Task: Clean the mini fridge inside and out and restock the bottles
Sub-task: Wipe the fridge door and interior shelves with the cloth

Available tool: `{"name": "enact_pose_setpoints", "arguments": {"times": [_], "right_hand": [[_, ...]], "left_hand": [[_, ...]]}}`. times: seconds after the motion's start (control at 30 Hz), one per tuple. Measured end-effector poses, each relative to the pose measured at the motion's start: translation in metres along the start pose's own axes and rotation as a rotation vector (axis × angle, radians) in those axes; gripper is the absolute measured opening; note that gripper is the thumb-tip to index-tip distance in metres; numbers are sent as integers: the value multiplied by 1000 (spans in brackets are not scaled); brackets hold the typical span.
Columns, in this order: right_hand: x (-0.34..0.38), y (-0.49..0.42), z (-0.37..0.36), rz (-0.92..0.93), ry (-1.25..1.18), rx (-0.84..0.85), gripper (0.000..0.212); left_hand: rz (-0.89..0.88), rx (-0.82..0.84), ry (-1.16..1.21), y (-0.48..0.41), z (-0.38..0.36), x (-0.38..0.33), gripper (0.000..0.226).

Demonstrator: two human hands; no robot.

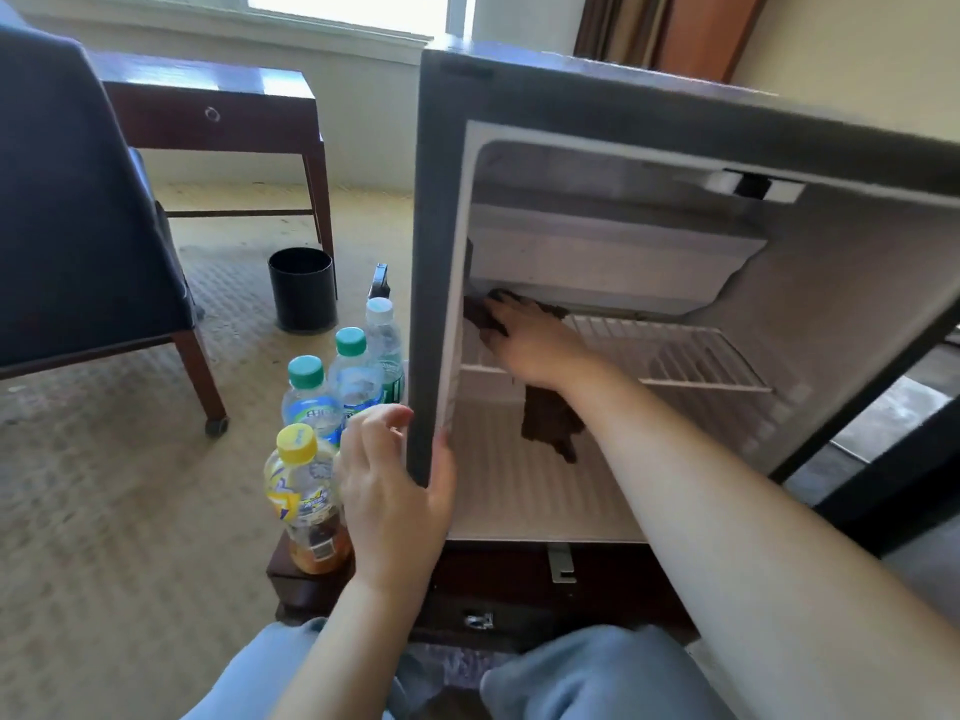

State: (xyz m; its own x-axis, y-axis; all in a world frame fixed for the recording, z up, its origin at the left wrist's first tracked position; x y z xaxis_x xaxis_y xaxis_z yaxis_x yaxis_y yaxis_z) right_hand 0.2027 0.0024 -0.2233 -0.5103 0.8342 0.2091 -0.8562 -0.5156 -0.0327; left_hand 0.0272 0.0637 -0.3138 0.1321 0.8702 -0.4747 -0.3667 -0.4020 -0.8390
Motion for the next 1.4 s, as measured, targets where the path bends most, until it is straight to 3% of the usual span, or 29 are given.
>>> {"name": "enact_pose_setpoints", "arguments": {"times": [0.13, 0.23, 0.3, 0.43, 0.5, 0.6, 0.67, 0.73, 0.87, 1.03, 1.17, 1.27, 1.4], "right_hand": [[-10, 38, 5, 47, -99, -153, 38], [-22, 74, 10, 143, -94, -147, 34], [-37, 87, 23, 117, -97, -205, 30], [-82, 93, 59, -52, -275, -638, 28], [-90, 86, 57, 9, -264, -546, 32], [-86, 75, 18, 116, -156, -114, 47], [-88, 68, -2, 106, -105, -93, 54], [-88, 53, -1, 68, -94, -101, 48], [-80, 14, 5, 2, -26, 28, 49], [-73, -4, 5, -62, 3, 45, 52], [-71, 39, 6, -26, -165, -176, 39], [-76, 75, 11, -1, -144, -333, 33], [-100, 78, 47, -120, -259, -585, 35]], "left_hand": [[-301, 170, 55, -11, -3, -34, 17], [-414, 322, 70, -39, -10, -51, 15], [-400, 384, 44, -61, -20, -55, 16], [-175, 576, -22, -101, -56, -54, 24], [-97, 672, -77, -120, -78, -50, 26], [-119, 686, -215, -137, -106, -39, 25], [-101, 729, -323, -133, -118, -33, 26], [-93, 774, -409, -122, -124, -28, 27], [-60, 800, -423, -119, -130, -22, 31], [-72, 772, -411, -122, -128, -25, 23], [-85, 743, -462, -121, -130, -23, 24], [-107, 733, -466, -121, -134, -18, 25], [-151, 713, -465, -121, -130, -22, 28]]}}
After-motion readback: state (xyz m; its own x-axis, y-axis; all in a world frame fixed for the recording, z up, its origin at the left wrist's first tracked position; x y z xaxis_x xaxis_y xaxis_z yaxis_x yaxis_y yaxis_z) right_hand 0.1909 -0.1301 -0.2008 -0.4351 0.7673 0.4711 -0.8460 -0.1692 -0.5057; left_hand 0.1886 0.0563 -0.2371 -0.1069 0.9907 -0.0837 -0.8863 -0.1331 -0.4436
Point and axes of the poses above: each hand's wrist, its own y-axis away from the middle knuckle, its own z-axis out of the back of the hand, x = y × z, the point moved 1 cm from there along -y, towards the middle knuckle, and after that the axes turned 13 degrees about -z, right-handed, at the moved point
